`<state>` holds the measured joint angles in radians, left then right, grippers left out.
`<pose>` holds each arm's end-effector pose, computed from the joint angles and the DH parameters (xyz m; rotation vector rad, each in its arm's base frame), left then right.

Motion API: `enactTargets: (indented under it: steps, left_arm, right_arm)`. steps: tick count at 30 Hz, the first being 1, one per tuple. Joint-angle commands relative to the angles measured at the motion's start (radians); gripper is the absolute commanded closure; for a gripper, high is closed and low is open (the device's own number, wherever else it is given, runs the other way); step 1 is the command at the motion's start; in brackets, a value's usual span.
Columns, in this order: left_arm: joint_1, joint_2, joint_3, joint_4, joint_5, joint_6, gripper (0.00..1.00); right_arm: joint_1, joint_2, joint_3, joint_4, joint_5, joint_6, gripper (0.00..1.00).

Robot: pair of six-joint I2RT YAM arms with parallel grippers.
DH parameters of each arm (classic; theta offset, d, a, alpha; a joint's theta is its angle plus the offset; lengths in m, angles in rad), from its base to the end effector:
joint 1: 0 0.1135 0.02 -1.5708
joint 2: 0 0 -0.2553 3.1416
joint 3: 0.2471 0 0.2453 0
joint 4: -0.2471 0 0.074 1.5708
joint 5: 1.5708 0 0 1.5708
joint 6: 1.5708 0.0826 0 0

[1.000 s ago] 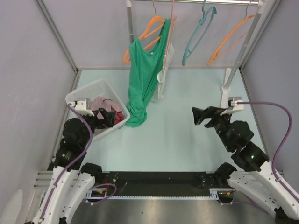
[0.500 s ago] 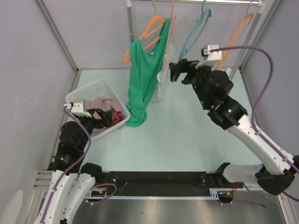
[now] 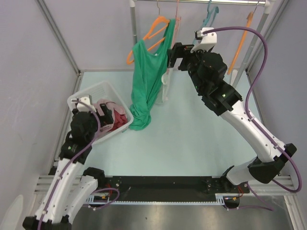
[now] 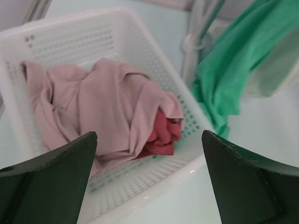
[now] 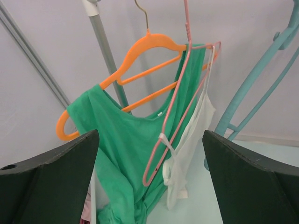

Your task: Place the tank top on the hanger

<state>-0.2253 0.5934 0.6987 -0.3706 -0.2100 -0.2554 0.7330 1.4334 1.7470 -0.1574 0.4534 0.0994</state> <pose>0.1870 -0.0252 0.3003 -0.1746 1.8242 -0.1455 0.2763 0.2001 0.5199 -0.0766 1.4385 0.3643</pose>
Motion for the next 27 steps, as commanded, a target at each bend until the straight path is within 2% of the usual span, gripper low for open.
enactTargets:
  steps: [1, 5, 9, 17, 20, 23, 25, 27]
  left_arm:
    - [0.012, 0.207, 0.097, -0.033, -0.14, -0.059, 0.01]
    - [0.012, 0.334, 0.102, 0.08, -0.149, -0.076, 0.01]
    - [0.012, 0.451, 0.116, 0.188, -0.152, -0.042, 0.07]
    - [0.026, 0.655, 0.171, 0.268, -0.085, -0.041, 0.16]
    - [0.03, 0.715, 0.197, 0.263, -0.083, -0.041, 0.24]
    - [0.032, 0.73, 0.196, 0.288, -0.034, -0.047, 0.51]
    - [0.032, 0.726, 0.197, 0.289, -0.029, -0.053, 0.89]
    - [0.03, 0.686, 0.2, 0.276, -0.038, -0.053, 1.0]
  right_arm:
    - [0.0, -0.011, -0.003, 0.021, -0.022, 0.019, 0.02]
    - [0.0, -0.053, -0.03, 0.01, -0.061, 0.037, 0.02]
    - [0.0, -0.102, -0.085, -0.011, -0.065, 0.042, 0.02]
    - [-0.021, -0.177, -0.156, -0.001, -0.065, 0.06, 0.02]
    - [-0.026, -0.188, -0.161, -0.001, -0.073, 0.062, 0.01]
    - [-0.029, -0.2, -0.176, -0.001, -0.073, 0.065, 0.02]
    - [-0.033, -0.211, -0.198, -0.002, -0.071, 0.069, 0.01]
    - [-0.037, -0.223, -0.217, -0.004, -0.07, 0.077, 0.01]
